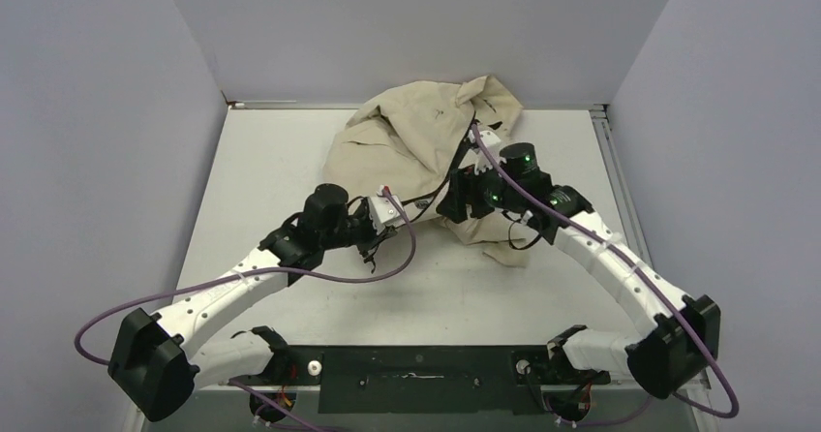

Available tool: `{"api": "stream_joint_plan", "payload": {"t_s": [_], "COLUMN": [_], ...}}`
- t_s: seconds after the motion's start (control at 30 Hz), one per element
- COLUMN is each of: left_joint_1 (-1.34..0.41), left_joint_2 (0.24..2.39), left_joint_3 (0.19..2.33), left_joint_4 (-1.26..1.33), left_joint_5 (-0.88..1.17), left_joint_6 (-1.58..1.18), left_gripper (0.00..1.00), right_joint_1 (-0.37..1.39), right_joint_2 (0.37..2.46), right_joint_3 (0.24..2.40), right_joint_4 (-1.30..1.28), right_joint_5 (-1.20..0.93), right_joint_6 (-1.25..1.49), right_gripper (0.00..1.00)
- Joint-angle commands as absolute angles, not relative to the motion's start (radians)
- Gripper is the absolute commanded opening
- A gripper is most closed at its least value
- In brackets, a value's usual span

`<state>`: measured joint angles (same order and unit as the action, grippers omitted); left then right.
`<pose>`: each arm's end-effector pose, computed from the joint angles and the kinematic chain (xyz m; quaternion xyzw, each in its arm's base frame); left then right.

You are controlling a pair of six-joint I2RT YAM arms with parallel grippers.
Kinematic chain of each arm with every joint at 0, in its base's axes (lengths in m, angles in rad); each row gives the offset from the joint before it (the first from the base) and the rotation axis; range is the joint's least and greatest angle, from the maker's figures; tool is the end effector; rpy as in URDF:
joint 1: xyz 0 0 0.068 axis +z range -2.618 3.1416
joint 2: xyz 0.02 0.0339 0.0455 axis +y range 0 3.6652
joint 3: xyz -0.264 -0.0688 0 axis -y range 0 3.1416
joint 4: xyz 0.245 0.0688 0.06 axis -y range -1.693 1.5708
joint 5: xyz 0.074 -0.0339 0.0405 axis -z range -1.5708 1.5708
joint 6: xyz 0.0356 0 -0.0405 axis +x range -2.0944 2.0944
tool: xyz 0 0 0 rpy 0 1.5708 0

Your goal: Zip up the jacket

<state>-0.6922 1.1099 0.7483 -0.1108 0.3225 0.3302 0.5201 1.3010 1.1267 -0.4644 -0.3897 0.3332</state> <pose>0.1844 -0.1676 0.2704 0.4850 0.6933 -0.2275 0.4822 0.2425 0.1545 0.3208 -0.1684 0.8645 0.3399 0.3298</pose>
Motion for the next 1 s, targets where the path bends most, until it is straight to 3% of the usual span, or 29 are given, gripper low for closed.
{"api": "stream_joint_plan", "payload": {"t_s": [0.0,0.2,0.4,0.57,0.7,0.77,0.9,0.97], "left_joint_1": [-0.649,-0.619,-0.587,-0.547,-0.504,-0.483,-0.46,-0.454], "left_joint_2": [1.112,1.136,1.122,1.115,1.114,1.122,1.137,1.134], "left_joint_3": [0.859,0.98,1.071,1.106,1.106,1.113,1.138,1.146], "left_joint_4": [-0.216,-0.268,-0.283,-0.35,-0.355,-0.357,-0.359,-0.358], "left_joint_5": [0.568,0.734,0.832,0.918,0.952,0.972,1.004,1.017], "left_joint_6": [0.285,0.258,0.212,0.198,0.193,0.193,0.179,0.177], "left_gripper": [0.0,0.0,0.0,0.0,0.0,0.0,0.0,0.0], "right_joint_1": [0.523,0.519,0.508,0.507,0.519,0.535,0.585,0.605], "right_joint_2": [1.128,1.055,1.214,1.278,1.32,1.326,1.334,1.33], "right_joint_3": [1.05,0.964,0.999,0.865,0.796,0.774,0.797,0.821], "right_joint_4": [-0.339,-0.042,0.182,0.744,1.04,1.047,0.753,0.587], "right_joint_5": [-0.631,-0.885,-1.132,-1.21,-1.231,-1.229,-1.188,-1.149], "right_joint_6": [0.043,-0.13,-0.093,0.245,0.498,0.514,0.373,0.252], "right_gripper": [0.68,0.76,0.76,0.76,0.73,0.69,0.41,0.38]}}
